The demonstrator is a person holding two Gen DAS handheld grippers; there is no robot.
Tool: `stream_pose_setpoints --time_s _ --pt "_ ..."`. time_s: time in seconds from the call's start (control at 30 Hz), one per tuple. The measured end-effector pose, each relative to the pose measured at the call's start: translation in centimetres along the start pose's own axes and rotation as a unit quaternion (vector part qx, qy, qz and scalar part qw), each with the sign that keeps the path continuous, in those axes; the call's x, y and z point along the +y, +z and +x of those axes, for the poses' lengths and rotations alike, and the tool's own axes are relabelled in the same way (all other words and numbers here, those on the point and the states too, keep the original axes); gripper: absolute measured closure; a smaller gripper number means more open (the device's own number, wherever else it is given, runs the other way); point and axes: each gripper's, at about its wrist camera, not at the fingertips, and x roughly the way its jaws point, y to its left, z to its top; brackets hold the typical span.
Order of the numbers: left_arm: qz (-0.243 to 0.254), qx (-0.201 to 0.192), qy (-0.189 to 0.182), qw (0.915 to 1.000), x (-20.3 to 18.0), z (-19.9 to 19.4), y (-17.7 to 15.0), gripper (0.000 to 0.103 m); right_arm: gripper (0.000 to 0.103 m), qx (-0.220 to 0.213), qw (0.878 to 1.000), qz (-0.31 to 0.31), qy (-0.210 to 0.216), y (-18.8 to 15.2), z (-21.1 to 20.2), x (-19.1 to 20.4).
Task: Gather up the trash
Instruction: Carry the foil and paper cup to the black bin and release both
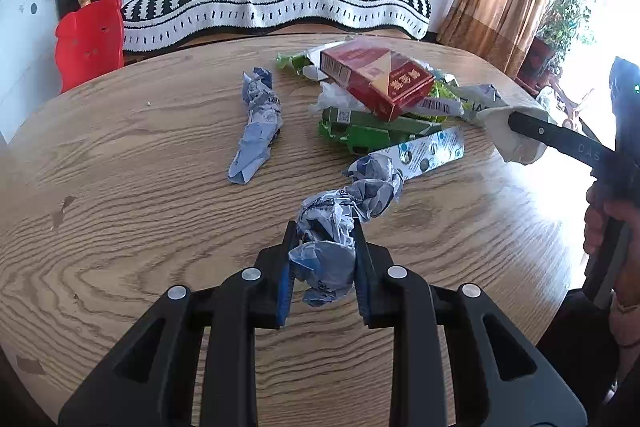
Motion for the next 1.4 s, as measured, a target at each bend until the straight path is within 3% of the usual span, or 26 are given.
stream_pose_setpoints --time_s 0.17,0.3,0.37,0.43,0.53,0.6,0.7,0.87,0.97,1.1,1.4 --pt "-0.013 -0.031 -0.044 0.9985 -3.0 -1.9 0.8 0.079 0.049 -0.067 0.996 0.046 0.021 -0.1 -5.8 -1.7" --pt "0.05 -0.039 -0.107 0.9922 -11.5 -4.0 1.6 0.079 0.049 -0.119 0.99 0.069 0.0 -1.9 -13.4 -6.0" --pt "0.09 -0.029 -0.147 0.9845 -16.4 -4.6 1.7 0.079 0.049 -0.135 0.987 0.087 -0.022 -3.2 -17.1 -9.2" --pt "0.134 0.007 -0.207 0.969 -22.8 -4.4 1.1 0.079 0.049 -0.148 0.981 0.12 -0.045 -5.3 -21.0 -13.2" --pt "0.189 0.049 -0.253 0.9474 -30.6 -3.4 -1.3 0.079 0.049 -0.149 0.972 0.168 -0.076 -9.2 -25.4 -18.4" --pt "0.209 0.085 -0.275 0.9346 -34.9 -1.6 -3.7 0.079 0.049 -0.119 0.969 0.198 -0.086 -12.1 -26.3 -21.7" --pt "0.226 0.144 -0.271 0.9247 -39.0 2.5 -7.9 0.079 0.049 -0.058 0.961 0.258 -0.08 -16.9 -24.8 -25.7" --pt "0.256 0.189 -0.248 0.9152 -41.1 6.0 -12.2 0.079 0.049 -0.006 0.943 0.329 -0.056 -23.1 -22.2 -28.9" --pt "0.229 0.193 -0.249 0.9209 -40.7 6.6 -11.5 0.079 0.049 0.01 0.936 0.347 -0.049 -24.7 -20.9 -29.5" --pt "0.195 0.226 -0.242 0.9231 -39.4 8.2 -11.2 0.079 0.049 0.023 0.937 0.346 -0.046 -24.8 -19.0 -29.8" --pt "0.195 0.237 -0.246 0.9195 -40.5 8.6 -11.5 0.077 0.049 0.037 0.933 0.355 -0.043 -24.3 -16.9 -29.3"
